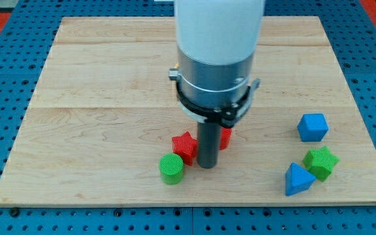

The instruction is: Place the red circle into the red star

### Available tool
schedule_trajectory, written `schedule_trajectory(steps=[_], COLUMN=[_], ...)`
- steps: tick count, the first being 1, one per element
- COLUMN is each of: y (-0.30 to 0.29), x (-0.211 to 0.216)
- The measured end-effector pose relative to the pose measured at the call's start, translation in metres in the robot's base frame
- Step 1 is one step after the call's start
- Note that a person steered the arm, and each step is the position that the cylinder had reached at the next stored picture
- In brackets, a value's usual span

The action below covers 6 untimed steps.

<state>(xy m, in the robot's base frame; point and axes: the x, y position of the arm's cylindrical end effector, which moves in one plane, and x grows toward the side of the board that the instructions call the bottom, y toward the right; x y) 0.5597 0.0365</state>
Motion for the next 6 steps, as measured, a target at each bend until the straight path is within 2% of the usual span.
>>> schedule_trajectory(steps=[1,2,3,5,6], y=[0.046,0.069,0.051,-0.030,-0.046], x=[-0.010,-0.044,-0.062,-0.062,-0.062])
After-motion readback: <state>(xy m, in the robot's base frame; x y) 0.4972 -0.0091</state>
